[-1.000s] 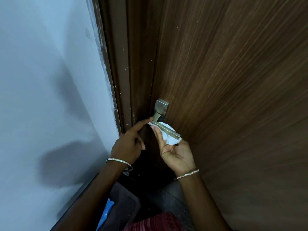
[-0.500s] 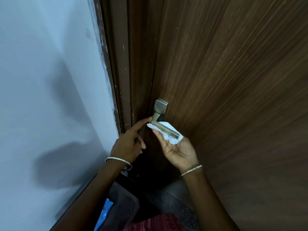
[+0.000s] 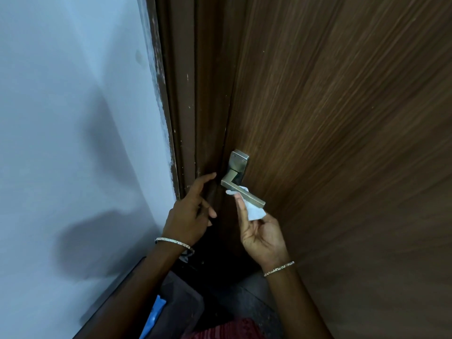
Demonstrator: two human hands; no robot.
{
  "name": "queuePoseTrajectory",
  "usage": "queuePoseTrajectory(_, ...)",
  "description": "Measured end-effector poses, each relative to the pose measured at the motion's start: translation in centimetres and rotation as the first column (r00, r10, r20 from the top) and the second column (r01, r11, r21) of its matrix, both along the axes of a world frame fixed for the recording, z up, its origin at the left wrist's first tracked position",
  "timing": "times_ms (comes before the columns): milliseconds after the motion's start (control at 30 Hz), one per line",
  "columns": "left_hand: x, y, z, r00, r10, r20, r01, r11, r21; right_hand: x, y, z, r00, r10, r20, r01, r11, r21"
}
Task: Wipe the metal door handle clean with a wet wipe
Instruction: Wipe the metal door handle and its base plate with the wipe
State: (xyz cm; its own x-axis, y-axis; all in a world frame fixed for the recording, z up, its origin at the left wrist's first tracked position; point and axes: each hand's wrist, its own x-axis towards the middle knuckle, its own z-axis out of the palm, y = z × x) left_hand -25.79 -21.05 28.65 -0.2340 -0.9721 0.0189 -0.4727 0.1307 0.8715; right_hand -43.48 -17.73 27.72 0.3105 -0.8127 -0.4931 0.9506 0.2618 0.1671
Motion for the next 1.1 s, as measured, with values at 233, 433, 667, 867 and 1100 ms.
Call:
queuePoseTrajectory(233, 0.0, 0.4, -0.1, 0.998, -0.051, -0.041, 0.052, 0.998, 0.026, -1.5, 1.1, 0.3, 0.977, -0.127, -0.172, 0.128, 0.992, -0.003)
queuePoseTrajectory(433, -0.1, 0.4, -0.1, 0.997, -0.060, -0.040, 0.061, 0.998, 0.034, -1.8, 3.0, -0.5, 0.254, -0.205, -0.945, 0.062, 0.979, -0.196)
queuePoseTrajectory(667, -0.3, 0.7, -0.1, 0.996, -0.062, -0.070, 0.065, 0.997, 0.047, -1.5, 2.3, -0.5, -0.770, -0.352, -0.532, -0.249, 0.934, -0.257)
queuePoseTrajectory(867, 0.2, 1.0, -0.2, 0.997, -0.023, -0.080, 0.027, 0.998, 0.052, 1.5, -1.3, 0.6, -0.922, -0.363, -0.136, -0.358, 0.932, -0.062)
queuePoseTrajectory(1100, 0.6, 0.8, -0.6, 0.996, -0.013, -0.085, 0.018, 0.998, 0.059, 3.9, -2.8, 0.9, -0.970, -0.204, 0.131, -0.216, 0.973, -0.081)
